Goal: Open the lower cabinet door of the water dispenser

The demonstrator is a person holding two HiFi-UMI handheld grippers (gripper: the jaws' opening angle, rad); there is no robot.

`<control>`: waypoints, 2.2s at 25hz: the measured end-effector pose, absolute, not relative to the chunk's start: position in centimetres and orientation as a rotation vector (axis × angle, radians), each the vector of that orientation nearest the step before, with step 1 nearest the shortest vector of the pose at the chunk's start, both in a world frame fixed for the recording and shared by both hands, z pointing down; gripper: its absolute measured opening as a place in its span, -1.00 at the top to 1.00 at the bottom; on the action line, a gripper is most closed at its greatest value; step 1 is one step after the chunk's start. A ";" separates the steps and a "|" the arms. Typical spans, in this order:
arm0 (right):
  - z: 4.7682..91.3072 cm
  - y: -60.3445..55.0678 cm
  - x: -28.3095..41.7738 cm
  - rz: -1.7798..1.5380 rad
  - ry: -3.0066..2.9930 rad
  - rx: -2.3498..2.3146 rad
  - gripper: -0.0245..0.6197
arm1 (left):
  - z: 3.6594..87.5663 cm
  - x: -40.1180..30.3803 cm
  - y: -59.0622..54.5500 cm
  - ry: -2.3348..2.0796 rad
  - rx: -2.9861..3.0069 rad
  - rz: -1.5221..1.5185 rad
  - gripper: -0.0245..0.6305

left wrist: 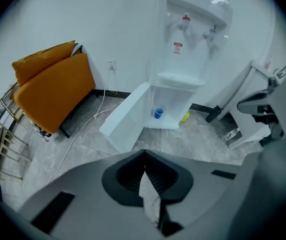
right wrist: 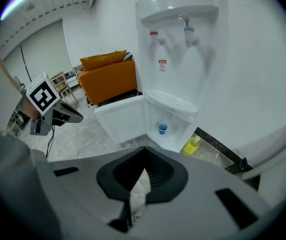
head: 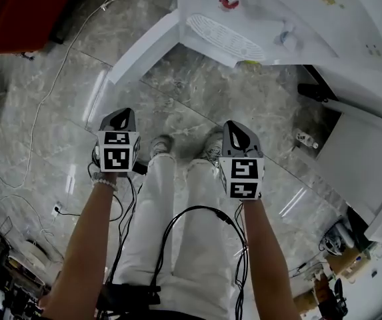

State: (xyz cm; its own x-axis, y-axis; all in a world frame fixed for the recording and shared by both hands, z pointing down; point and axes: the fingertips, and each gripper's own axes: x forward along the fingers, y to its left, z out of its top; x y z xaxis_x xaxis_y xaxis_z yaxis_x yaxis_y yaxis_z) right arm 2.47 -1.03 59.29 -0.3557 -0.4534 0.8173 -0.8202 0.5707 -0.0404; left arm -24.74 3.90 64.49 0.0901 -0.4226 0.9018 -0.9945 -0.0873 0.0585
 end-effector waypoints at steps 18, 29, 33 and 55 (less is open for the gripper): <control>43.7 -2.9 -0.1 0.520 -2.155 1.101 0.91 | 44.8 -20.9 -0.9 -1.458 1.979 0.749 0.89; 32.7 -3.8 -0.7 0.389 -2.276 1.153 0.91 | 32.2 -18.5 -1.8 -1.491 2.145 0.573 0.89; 29.1 -3.7 -0.6 0.359 -2.308 1.206 0.91 | 27.5 -18.0 -2.3 -1.528 2.242 0.528 0.89; 12.5 -0.7 -1.8 0.066 -2.511 1.391 0.91 | 10.3 -18.0 0.1 -1.637 2.548 0.328 0.89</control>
State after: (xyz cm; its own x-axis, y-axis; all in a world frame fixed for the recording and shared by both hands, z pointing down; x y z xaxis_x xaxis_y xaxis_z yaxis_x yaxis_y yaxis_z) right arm -1.78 -0.65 12.54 -0.5030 -0.8257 0.2553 -0.8381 0.5381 0.0895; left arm -18.02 0.09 10.28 0.4004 -0.8868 0.2308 -0.9073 -0.4190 -0.0359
